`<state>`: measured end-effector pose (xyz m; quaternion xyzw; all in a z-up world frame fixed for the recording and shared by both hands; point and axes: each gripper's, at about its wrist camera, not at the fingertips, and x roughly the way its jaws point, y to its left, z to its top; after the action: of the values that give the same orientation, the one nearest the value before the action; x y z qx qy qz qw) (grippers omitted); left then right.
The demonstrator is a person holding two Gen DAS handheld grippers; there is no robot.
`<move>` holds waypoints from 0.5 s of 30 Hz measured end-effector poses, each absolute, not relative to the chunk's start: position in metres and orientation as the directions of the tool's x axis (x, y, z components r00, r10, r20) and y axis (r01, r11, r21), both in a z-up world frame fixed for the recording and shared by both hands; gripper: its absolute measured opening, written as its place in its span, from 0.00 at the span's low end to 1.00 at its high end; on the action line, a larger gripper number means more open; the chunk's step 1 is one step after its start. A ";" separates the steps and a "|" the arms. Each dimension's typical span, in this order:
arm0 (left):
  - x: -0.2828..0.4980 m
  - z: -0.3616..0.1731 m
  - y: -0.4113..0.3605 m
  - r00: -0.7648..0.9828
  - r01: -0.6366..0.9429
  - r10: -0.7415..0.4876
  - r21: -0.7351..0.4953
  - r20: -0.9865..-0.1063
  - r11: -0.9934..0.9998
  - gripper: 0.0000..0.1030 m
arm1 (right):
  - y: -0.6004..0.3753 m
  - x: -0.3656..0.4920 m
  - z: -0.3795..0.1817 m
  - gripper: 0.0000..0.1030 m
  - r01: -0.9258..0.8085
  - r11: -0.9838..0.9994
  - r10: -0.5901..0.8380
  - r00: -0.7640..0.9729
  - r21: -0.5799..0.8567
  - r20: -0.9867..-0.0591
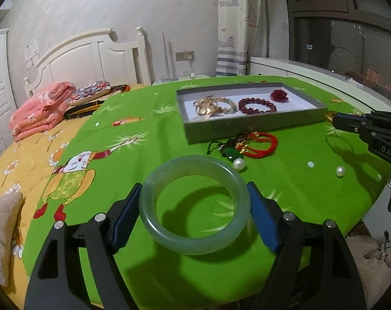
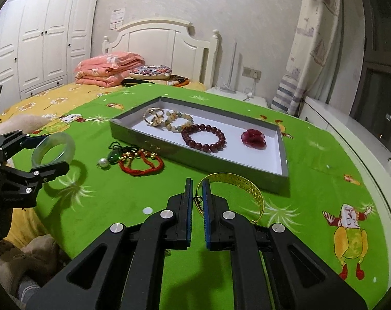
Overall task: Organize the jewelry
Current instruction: 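Grasp the gold bangle with the right gripper while the left lifts the jade bangle, then carry jade and gold bangles into the grey tray and open both grippers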
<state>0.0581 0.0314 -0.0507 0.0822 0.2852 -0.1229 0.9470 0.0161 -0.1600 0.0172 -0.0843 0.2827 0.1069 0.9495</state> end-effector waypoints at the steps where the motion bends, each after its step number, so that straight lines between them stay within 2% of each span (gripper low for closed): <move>1: 0.058 -0.049 0.030 0.806 0.284 -0.192 0.082 -0.559 0.955 0.74 | -0.160 0.016 0.018 0.08 -0.252 0.962 0.156 0.818 -0.102 -0.554; 15: 0.084 -0.028 -0.010 0.800 0.348 -0.243 0.096 -0.548 0.932 0.74 | -0.152 0.035 0.025 0.08 -0.270 0.953 0.153 0.819 -0.137 -0.553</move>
<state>0.0837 -0.0103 -0.0284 0.0965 0.2745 -0.1565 0.9438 0.0352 -0.1520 0.0252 -0.1052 0.2791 0.1116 0.9479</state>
